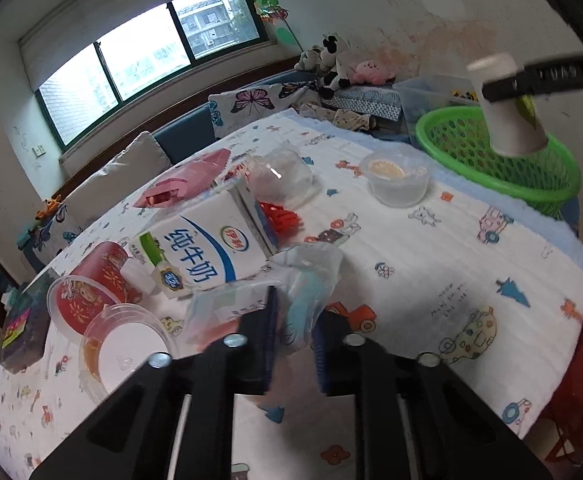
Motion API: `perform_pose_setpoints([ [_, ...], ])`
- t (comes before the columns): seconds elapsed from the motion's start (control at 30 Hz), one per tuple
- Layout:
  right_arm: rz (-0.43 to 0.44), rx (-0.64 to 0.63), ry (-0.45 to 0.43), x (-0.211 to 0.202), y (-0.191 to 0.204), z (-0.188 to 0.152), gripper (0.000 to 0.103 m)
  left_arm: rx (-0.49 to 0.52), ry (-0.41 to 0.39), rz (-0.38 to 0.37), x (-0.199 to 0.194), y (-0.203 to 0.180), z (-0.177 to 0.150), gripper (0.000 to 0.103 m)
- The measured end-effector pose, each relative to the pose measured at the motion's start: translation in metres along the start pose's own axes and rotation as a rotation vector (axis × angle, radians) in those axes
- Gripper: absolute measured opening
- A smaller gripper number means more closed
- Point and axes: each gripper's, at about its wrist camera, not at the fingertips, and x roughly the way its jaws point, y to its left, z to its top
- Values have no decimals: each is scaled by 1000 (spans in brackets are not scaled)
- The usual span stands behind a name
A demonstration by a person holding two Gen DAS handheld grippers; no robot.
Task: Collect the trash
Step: 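Carry the white paper cup over the green basket and release it, then grasp the clear plastic bag with the left gripper and drop it into the basket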
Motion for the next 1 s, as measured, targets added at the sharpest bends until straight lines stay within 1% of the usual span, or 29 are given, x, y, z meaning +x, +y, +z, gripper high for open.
perform_pose_setpoints([
  [0.13,-9,15,7,2,-8,-2,65,-51,-14,-43,-16,15,7,7],
  [0.3,-30,42,18,7,-21,-4,65,-97,-48,-124,-43,29,22,6],
  [0.37,-38,53,24,10,-26,-6,65,-115,-61,-167,-51,31,28,6],
  [0.43,-45,66,33,15,-33,-8,65,-120,-74,-193,-57,30,35,6],
  [0.53,-52,88,40,20,-42,-11,66,-136,-88,-259,-64,27,47,6],
  [0.57,-59,94,43,20,-44,-13,66,-142,-91,-289,-65,26,53,6],
  [0.67,-57,113,48,22,-52,-15,66,-147,-97,-340,-64,19,67,6],
  [0.73,-61,118,42,21,-57,-18,73,-139,-112,-364,-62,11,80,6],
  [0.83,-64,124,39,17,-63,-20,73,-142,-118,-405,-56,0,95,6],
  [1.0,-87,110,15,0,-69,-28,73,-143,-117,-473,-34,-24,127,6],
])
